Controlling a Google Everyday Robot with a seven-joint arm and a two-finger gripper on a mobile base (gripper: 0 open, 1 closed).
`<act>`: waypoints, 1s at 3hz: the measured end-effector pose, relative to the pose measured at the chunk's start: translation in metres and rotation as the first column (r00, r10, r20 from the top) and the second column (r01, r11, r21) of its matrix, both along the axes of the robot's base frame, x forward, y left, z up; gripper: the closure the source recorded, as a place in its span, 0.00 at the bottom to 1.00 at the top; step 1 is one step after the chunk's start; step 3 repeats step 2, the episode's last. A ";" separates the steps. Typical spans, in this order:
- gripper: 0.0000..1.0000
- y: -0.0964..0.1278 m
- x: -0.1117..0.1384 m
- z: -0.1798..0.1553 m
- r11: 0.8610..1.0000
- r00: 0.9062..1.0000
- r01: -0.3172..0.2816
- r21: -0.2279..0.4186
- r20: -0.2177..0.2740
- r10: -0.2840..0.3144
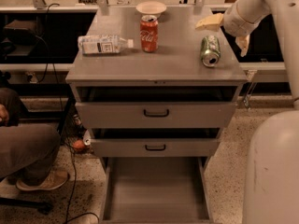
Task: Pick green can from bottom drawer and place on counter
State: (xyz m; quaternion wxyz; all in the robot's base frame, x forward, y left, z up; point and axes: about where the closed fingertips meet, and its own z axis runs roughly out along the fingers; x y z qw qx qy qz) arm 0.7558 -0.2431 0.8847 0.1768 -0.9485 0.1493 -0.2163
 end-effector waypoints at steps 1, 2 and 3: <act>0.00 -0.024 0.002 0.022 0.995 0.995 0.072 0.075 0.070 -0.077; 0.00 -0.059 0.002 0.037 0.972 0.976 0.156 0.174 0.122 -0.178; 0.00 -0.059 0.002 0.037 0.972 0.976 0.156 0.174 0.122 -0.178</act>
Offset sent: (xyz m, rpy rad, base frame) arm -0.0042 -0.1223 0.0681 0.3008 -0.2381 -0.3209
